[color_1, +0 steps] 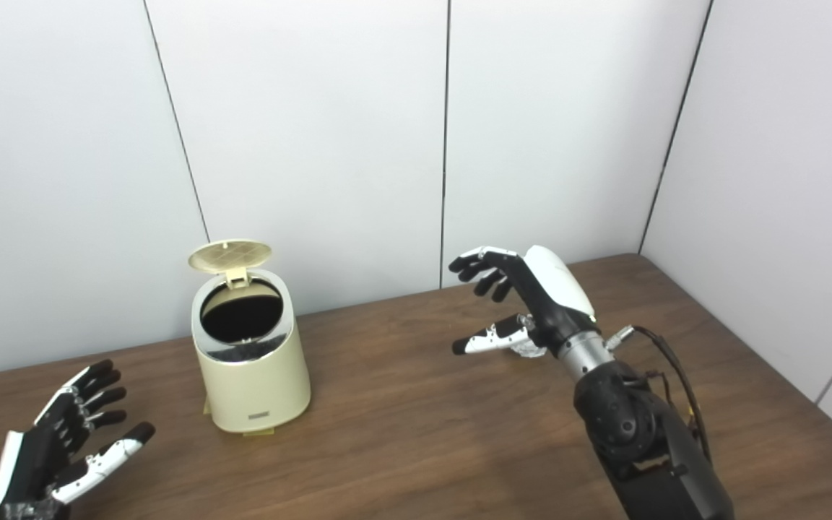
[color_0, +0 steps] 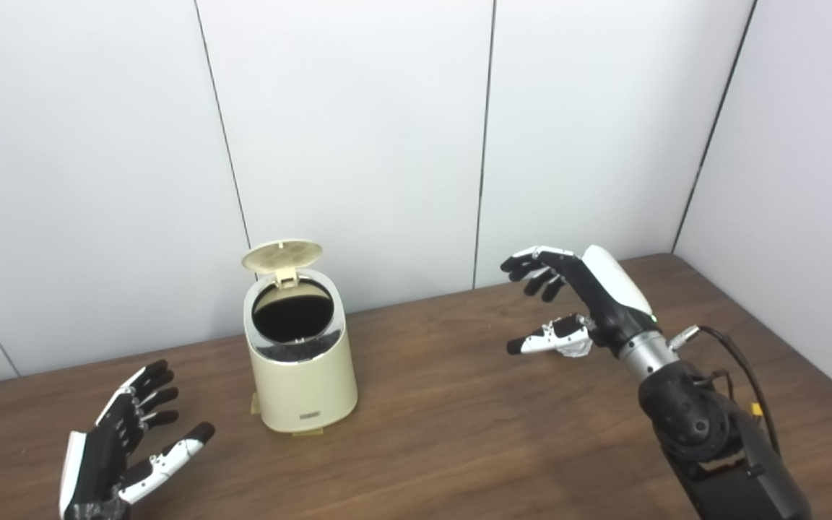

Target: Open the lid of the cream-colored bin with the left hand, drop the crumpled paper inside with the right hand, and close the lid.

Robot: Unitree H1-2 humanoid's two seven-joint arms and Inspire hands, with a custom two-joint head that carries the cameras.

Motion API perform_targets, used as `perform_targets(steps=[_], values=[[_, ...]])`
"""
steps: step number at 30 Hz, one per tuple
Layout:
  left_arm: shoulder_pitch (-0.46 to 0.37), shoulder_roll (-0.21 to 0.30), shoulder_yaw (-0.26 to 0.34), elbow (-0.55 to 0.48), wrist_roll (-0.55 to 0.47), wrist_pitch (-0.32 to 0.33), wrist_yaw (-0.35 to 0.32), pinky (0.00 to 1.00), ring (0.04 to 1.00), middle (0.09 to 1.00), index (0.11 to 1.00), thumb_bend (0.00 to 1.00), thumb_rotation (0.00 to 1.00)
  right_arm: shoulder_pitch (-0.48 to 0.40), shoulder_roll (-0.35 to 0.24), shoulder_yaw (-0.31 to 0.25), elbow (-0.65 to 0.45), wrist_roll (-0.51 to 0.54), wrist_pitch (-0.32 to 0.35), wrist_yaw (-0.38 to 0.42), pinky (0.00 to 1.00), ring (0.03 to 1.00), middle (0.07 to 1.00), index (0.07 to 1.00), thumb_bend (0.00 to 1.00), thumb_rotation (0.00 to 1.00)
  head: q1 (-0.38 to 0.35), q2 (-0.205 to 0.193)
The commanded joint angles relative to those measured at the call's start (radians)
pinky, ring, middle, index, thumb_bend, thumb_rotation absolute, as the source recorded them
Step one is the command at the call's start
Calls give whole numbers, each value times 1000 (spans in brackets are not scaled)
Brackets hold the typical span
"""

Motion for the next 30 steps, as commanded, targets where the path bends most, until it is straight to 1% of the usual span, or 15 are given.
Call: perform_targets(steps=[1, 3, 4, 5, 8, 10, 12, 14, 17, 19, 20, 23, 25, 28, 30], values=[[-11, 19, 6, 22, -10, -37, -8, 709, 790, 839, 877, 762, 155, -72, -67, -20, -56, -38, 40, 21, 448, 579, 671, 678, 793, 49, -8, 0], [-11, 22, 7, 24, -8, -36, -9, 716, 794, 839, 877, 762, 157, -91, -107, -14, -77, -74, 106, 76, 480, 614, 704, 698, 795, 32, -14, -1], [-10, 23, 7, 23, -9, -35, -10, 722, 800, 841, 878, 763, 158, -103, -135, -12, -86, -89, 146, 114, 465, 603, 704, 709, 791, 35, -15, -2], [-10, 24, 7, 22, -9, -34, -11, 727, 804, 842, 878, 760, 160, -111, -153, -10, -92, -98, 172, 140, 477, 617, 709, 722, 790, 19, -16, -1], [-10, 26, 8, 17, -7, -29, -11, 727, 807, 842, 878, 755, 161, -135, -214, 5, -74, -110, 201, 200, 512, 645, 720, 724, 805, 16, -16, 1], [-9, 25, 8, 15, -12, -31, -14, 729, 808, 839, 875, 750, 147, -155, -257, 31, -55, -141, 232, 251, 582, 688, 737, 735, 821, 51, -17, 0], [-8, 25, 8, 9, -15, -29, -16, 733, 806, 837, 876, 743, 134, -173, -283, 49, -35, -143, 268, 303, 612, 715, 762, 757, 827, 63, -16, 1], [-8, 24, 8, 3, -13, -22, -15, 731, 809, 839, 877, 742, 128, -188, -298, 63, -12, -135, 292, 346, 612, 742, 793, 783, 821, 64, -16, 2], [-6, 24, 8, -9, -6, -14, -15, 721, 806, 839, 877, 730, 113, -207, -311, 90, 36, -132, 299, 394, 603, 763, 840, 809, 816, 84, -15, 4], [-6, 23, 8, -13, -4, -12, -16, 718, 806, 840, 876, 733, 115, -223, -317, 113, 72, -143, 299, 418, 598, 760, 846, 817, 817, 93, -14, 9], [-6, 22, 8, -15, -4, -13, -17, 717, 805, 839, 875, 735, 119, -234, -318, 127, 91, -153, 301, 431, 616, 770, 850, 823, 821, 96, -15, 17], [-7, 21, 7, -22, -10, -9, -23, 713, 799, 837, 875, 735, 118, -263, -316, 163, 145, -177, 303, 459, 640, 785, 865, 838, 830, 118, -11, 19], [-6, 19, 7, -29, -10, -3, -25, 714, 795, 834, 873, 738, 113, -275, -310, 178, 184, -175, 291, 452, 651, 790, 865, 840, 831, 106, -9, 19], [-4, 17, 4, -35, -8, -3, -28, 706, 789, 831, 868, 731, 100, -291, -299, 204, 247, -176, 258, 428, 691, 807, 861, 831, 839, 131, -1, 18], [-3, 17, 4, -36, -12, -6, -31, 698, 785, 830, 866, 728, 89, -296, -285, 210, 280, -170, 235, 405, 671, 792, 852, 827, 843, 136, 1, 19]])
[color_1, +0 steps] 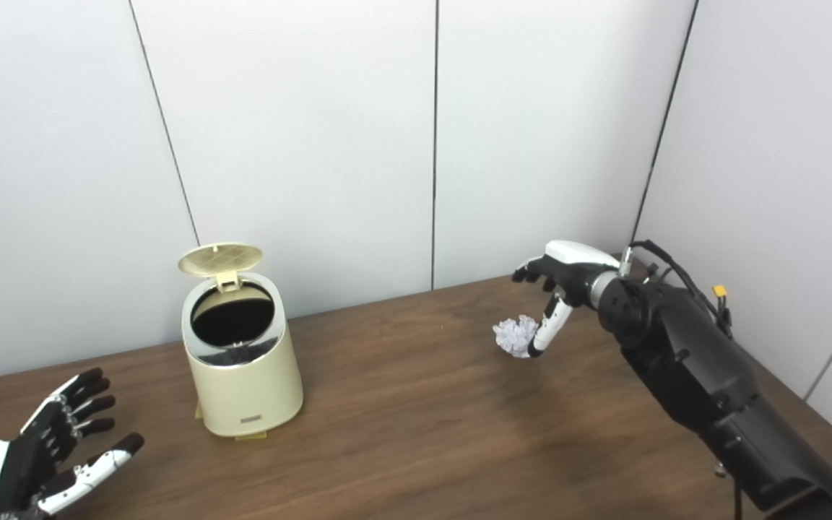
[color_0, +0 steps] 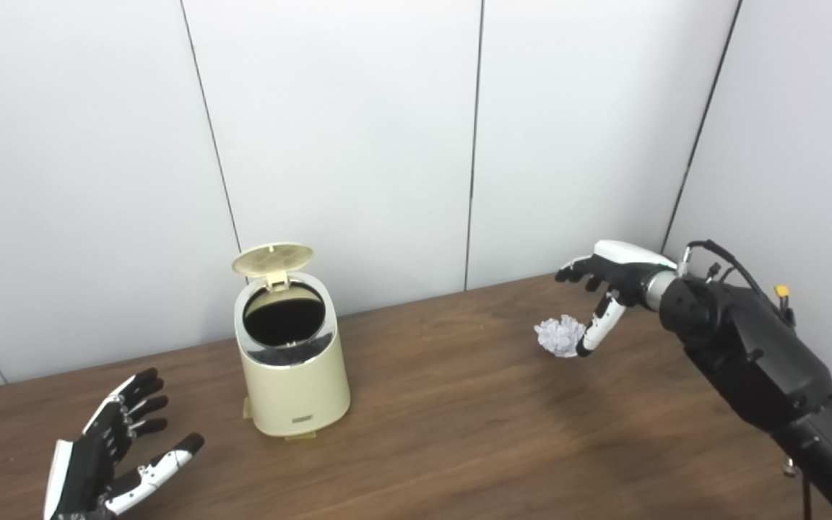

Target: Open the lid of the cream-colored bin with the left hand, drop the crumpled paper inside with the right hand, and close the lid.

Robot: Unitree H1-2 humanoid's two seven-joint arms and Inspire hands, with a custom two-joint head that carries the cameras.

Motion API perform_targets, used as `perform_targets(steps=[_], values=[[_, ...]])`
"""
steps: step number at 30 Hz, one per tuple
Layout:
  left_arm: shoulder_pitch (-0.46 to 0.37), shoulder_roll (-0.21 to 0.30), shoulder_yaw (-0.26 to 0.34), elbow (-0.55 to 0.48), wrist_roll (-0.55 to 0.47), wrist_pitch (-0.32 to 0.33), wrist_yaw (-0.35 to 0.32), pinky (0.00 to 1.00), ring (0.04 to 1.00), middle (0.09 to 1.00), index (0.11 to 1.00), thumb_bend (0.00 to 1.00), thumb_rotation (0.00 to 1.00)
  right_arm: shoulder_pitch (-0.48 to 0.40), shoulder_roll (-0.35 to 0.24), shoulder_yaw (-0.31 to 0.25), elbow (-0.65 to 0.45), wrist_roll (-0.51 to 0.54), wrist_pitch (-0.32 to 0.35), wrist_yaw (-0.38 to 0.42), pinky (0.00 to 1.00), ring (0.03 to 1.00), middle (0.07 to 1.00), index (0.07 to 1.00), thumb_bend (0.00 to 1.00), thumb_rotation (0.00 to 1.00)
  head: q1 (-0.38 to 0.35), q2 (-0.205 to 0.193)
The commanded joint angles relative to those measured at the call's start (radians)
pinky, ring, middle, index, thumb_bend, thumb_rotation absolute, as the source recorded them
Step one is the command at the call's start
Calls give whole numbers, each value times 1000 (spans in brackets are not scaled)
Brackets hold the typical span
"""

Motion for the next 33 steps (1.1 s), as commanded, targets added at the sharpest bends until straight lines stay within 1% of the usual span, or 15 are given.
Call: perform_targets(steps=[1, 2, 4, 8, 14, 16, 20, 24, 27, 33], values=[[-11, 4, 0, -24, -7, -12, -1, 696, 784, 830, 866, 726, 86, -54, -10, -5, 16, -3, -36, -53, 661, 786, 849, 826, 845, 136, 1, 1], [-10, 5, 1, -24, -6, -12, -1, 685, 777, 826, 866, 725, 77, -58, -2, -1, 35, -3, -40, -65, 653, 781, 846, 823, 846, 143, 3, 1], [-10, 5, 1, -22, -6, -14, -3, 695, 782, 826, 868, 725, 76, -66, 10, 11, 64, -9, -39, -77, 642, 773, 845, 822, 843, 155, 6, 2], [-7, 7, 1, -21, -7, -15, -7, 711, 783, 826, 869, 728, 76, -81, 33, 33, 115, -25, -36, -105, 654, 773, 846, 833, 818, 163, 11, 4], [5, 4, -1, -49, 0, 8, -7, 730, 798, 832, 866, 719, 90, -100, 59, 52, 205, -19, -80, -168, 602, 734, 823, 827, 811, 139, 12, 12], [6, 5, -3, -52, -2, 10, -10, 739, 801, 836, 868, 711, 81, -101, 68, 55, 225, -12, -95, -186, 602, 732, 815, 817, 821, 147, 12, 12], [11, 5, -4, -62, 1, 20, -10, 744, 804, 836, 867, 706, 73, -100, 68, 77, 245, -17, -127, -198, 613, 733, 798, 794, 820, 171, 15, 17], [14, 6, -4, -67, -1, 27, -12, 745, 804, 836, 867, 701, 70, -92, 66, 82, 246, -5, -149, -195, 624, 722, 780, 770, 818, 170, 17, 22], [14, 8, -3, -63, -2, 22, -13, 736, 801, 835, 865, 704, 78, -94, 64, 86, 254, 0, -146, -175, 644, 713, 762, 762, 802, 150, 15, 24], [16, 13, -3, -69, -5, 29, -18, 753, 806, 837, 868, 698, 84, -96, 50, 105, 225, -14, -88, -101, 622, 673, 730, 754, 768, 123, 13, 32]])
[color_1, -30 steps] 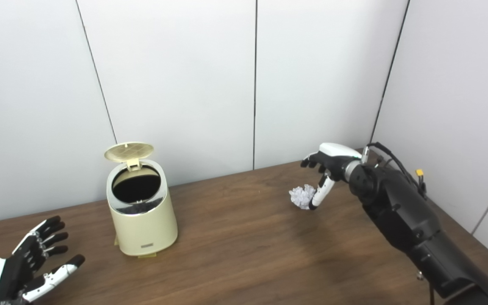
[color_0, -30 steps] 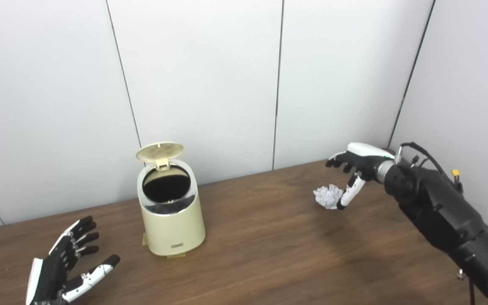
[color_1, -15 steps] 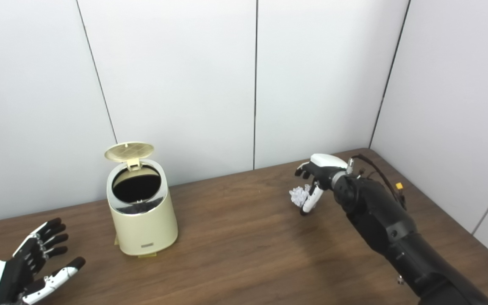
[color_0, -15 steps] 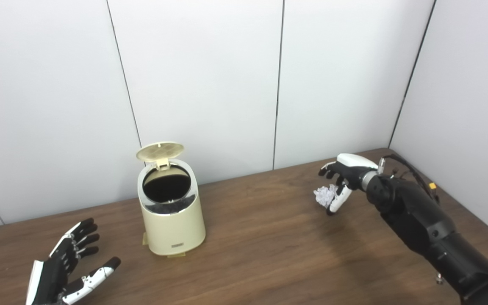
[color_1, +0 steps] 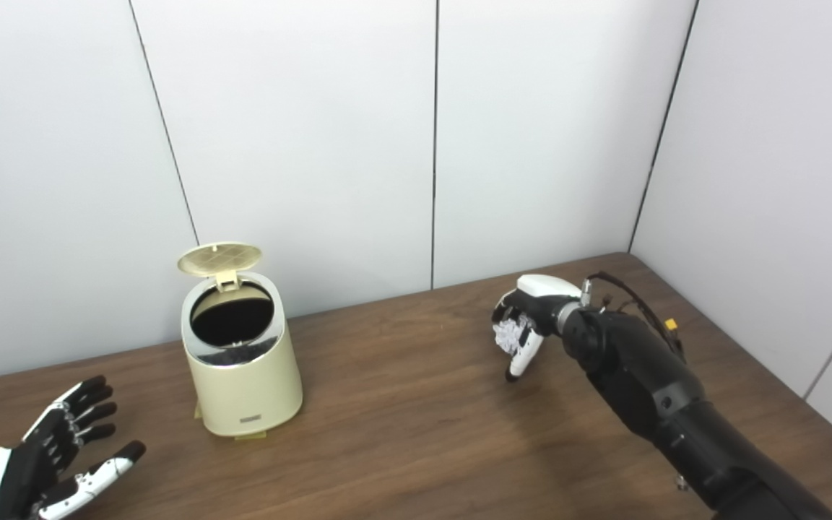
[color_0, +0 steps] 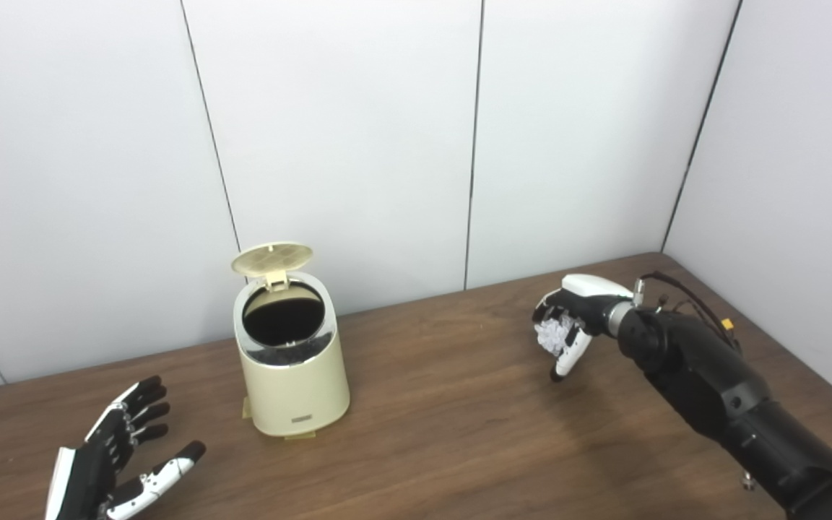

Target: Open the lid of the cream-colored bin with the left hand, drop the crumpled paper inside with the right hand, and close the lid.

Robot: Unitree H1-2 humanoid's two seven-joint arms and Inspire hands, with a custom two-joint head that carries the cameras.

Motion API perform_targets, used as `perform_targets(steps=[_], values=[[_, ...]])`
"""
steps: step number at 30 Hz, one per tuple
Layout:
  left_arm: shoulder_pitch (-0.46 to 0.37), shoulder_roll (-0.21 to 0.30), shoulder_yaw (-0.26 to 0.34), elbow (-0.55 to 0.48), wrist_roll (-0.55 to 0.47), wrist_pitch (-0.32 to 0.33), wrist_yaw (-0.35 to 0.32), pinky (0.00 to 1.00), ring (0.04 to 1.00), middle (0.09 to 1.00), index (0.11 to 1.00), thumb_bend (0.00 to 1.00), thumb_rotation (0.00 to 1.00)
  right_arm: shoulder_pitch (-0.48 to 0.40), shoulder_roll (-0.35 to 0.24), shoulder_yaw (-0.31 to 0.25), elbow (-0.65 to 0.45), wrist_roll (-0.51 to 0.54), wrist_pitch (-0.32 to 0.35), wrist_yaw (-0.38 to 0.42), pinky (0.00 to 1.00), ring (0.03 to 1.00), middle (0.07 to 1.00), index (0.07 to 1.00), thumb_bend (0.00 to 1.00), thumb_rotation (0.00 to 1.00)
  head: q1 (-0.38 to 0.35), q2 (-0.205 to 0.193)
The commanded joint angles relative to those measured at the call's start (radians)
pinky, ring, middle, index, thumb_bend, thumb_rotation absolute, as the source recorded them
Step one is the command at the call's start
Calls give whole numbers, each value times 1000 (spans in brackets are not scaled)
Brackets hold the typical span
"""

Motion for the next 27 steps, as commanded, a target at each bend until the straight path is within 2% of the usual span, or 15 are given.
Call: perform_targets(steps=[1, 5, 9, 10, 11, 12, 16, 20, 23, 25, 27], values=[[-13, 14, 0, -20, -5, -11, -6, 750, 803, 834, 869, 698, 84, -44, -37, -1, -29, -5, 26, 30, 613, 664, 724, 752, 761, 109, -2, 3], [-13, 16, 2, -16, -13, -15, -15, 741, 806, 842, 872, 692, 83, -46, -48, 15, -49, -19, 55, 69, 595, 639, 696, 706, 734, 33, -3, 8], [-11, 18, 3, -21, -8, -8, -22, 744, 805, 842, 873, 680, 78, -59, -70, 61, -55, -64, 90, 133, 587, 628, 674, 672, 706, 5, -5, 12], [-11, 19, 3, -21, -9, -8, -24, 740, 800, 840, 872, 684, 83, -60, -77, 75, -64, -84, 102, 148, 514, 572, 556, 600, 617, 2, -5, 15], [-11, 20, 4, -21, -10, -8, -26, 748, 801, 841, 873, 681, 80, -61, -81, 85, -71, -97, 111, 158, 400, 480, 510, 527, 557, 0, -5, 16], [-11, 20, 4, -21, -11, -6, -28, 751, 802, 842, 874, 681, 79, -62, -84, 91, -68, -105, 111, 158, 369, 452, 498, 510, 543, 0, -6, 17], [-10, 22, 5, -20, -9, -7, -30, 741, 798, 842, 871, 680, 76, -40, -76, 69, -95, -122, 125, 104, 305, 392, 424, 497, 528, 0, -7, 22], [-11, 22, 4, -12, -21, -13, -40, 754, 811, 843, 876, 674, 83, -13, -56, 20, -117, -105, 111, 21, 344, 419, 442, 488, 532, 0, -6, 23], [-11, 20, 3, -12, -19, -10, -41, 750, 812, 846, 876, 669, 73, -2, -50, -2, -128, -96, 85, -23, 324, 395, 426, 489, 531, 0, -4, 26], [-11, 18, 1, -14, -15, -8, -40, 739, 806, 841, 874, 666, 67, 2, -44, -21, -137, -82, 73, -48, 368, 433, 451, 489, 531, 0, -3, 28], [-10, 17, -1, -17, -10, -7, -38, 729, 802, 840, 873, 668, 74, 4, -43, -33, -147, -68, 43, -74, 412, 411, 484, 487, 523, 0, -2, 28]])
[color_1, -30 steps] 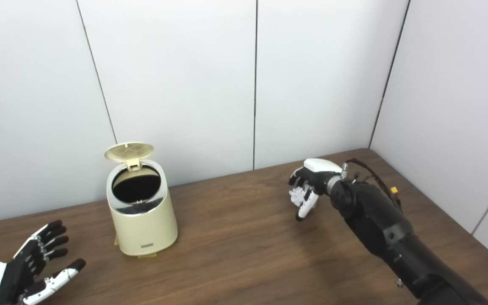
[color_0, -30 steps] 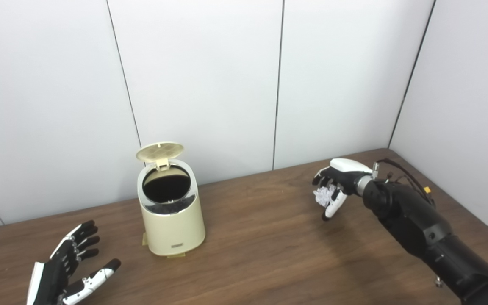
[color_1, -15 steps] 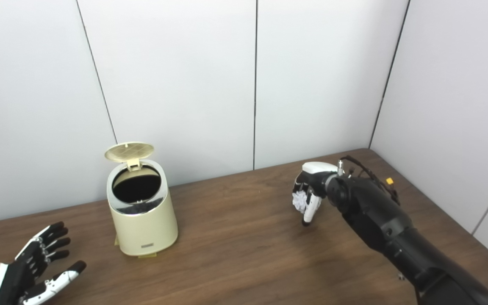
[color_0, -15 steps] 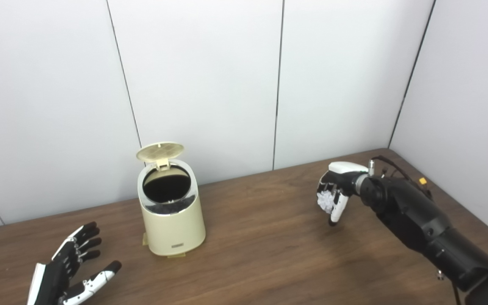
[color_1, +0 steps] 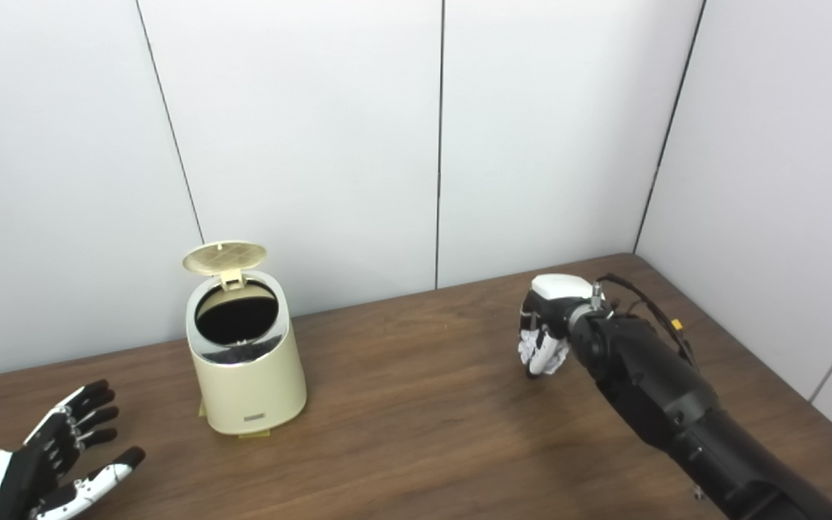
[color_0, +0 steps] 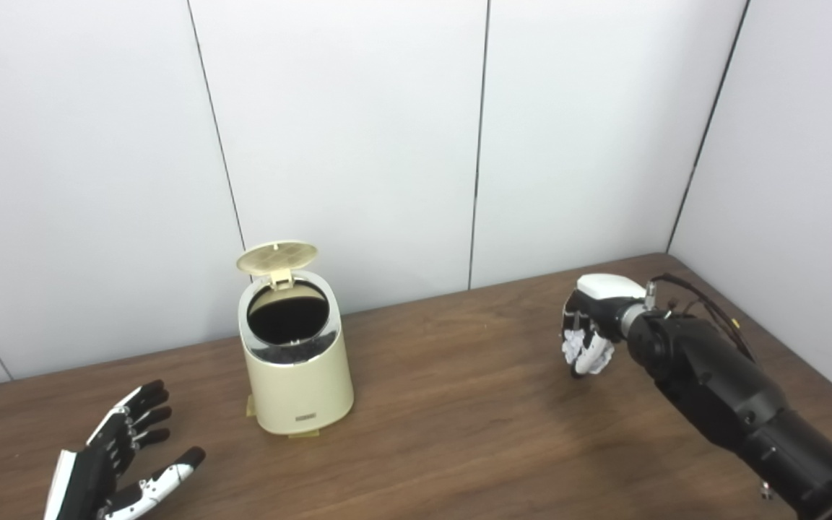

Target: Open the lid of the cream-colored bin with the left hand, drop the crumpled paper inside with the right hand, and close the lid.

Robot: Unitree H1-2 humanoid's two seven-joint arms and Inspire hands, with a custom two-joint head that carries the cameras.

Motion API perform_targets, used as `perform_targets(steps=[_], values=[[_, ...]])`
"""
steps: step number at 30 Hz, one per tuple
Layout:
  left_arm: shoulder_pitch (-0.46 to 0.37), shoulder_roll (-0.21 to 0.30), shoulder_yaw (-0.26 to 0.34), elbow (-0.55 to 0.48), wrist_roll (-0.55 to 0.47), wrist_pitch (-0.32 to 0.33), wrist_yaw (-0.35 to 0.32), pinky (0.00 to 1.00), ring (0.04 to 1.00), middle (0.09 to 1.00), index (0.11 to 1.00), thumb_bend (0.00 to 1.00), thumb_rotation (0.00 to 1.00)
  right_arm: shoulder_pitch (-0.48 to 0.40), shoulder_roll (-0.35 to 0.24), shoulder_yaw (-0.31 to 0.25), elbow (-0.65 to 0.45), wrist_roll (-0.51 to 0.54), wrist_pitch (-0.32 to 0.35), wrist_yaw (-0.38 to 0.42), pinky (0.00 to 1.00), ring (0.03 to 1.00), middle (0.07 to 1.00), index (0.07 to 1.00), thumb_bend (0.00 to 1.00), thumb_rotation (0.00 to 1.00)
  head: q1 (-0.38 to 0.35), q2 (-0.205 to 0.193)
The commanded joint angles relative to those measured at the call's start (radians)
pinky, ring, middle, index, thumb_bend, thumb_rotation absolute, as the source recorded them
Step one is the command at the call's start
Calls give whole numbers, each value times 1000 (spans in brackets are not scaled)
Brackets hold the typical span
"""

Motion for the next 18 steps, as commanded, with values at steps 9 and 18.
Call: perform_targets(steps=[9, 18], values=[[-20, -2, -13, -9, 16, -12, 11, 705, 792, 836, 865, 675, 89, -78, -15, -31, -197, 29, -97, -20, 461, 410, 487, 497, 520, 0, 22, -5], [-25, -15, -25, 2, 47, -9, 29, 674, 770, 821, 853, 713, 103, -224, 56, 29, -354, -26, -42, 153, 439, 420, 511, 479, 519, 0, 52, -15]])
